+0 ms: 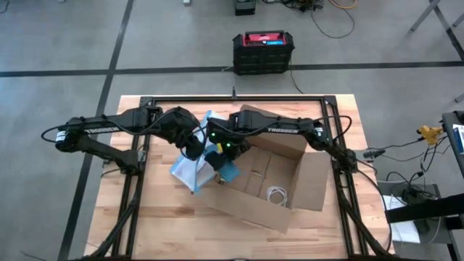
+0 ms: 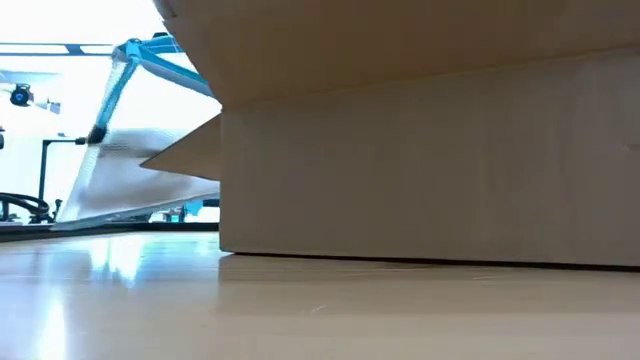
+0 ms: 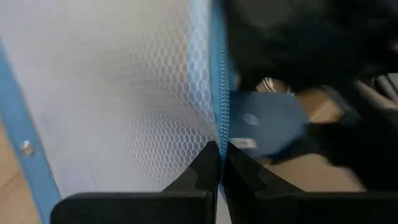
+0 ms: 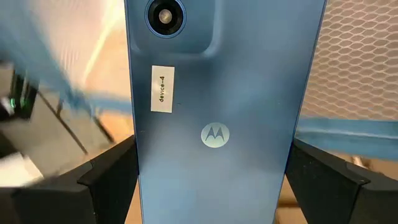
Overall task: Unpack boxes
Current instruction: Put the blue cellphone into the blue zip bag, then put the white charger into the blue zip bag
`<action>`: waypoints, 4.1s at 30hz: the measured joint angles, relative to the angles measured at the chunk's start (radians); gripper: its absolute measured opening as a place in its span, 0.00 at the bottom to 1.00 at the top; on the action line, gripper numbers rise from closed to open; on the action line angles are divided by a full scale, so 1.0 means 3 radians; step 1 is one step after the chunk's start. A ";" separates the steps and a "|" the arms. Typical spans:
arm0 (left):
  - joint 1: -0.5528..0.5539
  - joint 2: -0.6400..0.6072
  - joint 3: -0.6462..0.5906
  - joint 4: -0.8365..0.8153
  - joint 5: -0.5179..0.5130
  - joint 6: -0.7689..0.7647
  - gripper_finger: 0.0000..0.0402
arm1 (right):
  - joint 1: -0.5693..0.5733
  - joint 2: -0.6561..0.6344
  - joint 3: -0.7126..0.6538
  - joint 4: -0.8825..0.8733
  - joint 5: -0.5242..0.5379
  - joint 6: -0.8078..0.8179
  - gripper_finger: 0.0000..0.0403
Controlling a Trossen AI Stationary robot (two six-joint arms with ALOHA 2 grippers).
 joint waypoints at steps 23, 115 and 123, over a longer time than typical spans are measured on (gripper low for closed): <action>-0.0040 0.0043 0.0000 -0.0192 0.0112 0.0354 0.00 | -0.0065 0.0002 0.0002 0.0376 0.0661 0.0180 0.91; -0.0031 0.0077 0.0004 -0.0269 0.0014 -0.0085 0.00 | 0.0235 -0.1111 -0.4028 0.3894 0.0099 -0.2932 0.00; -0.0031 0.0080 0.0004 -0.0285 0.0007 0.0128 0.00 | 0.0248 -0.2206 -0.4004 0.1829 0.0823 -0.3191 0.00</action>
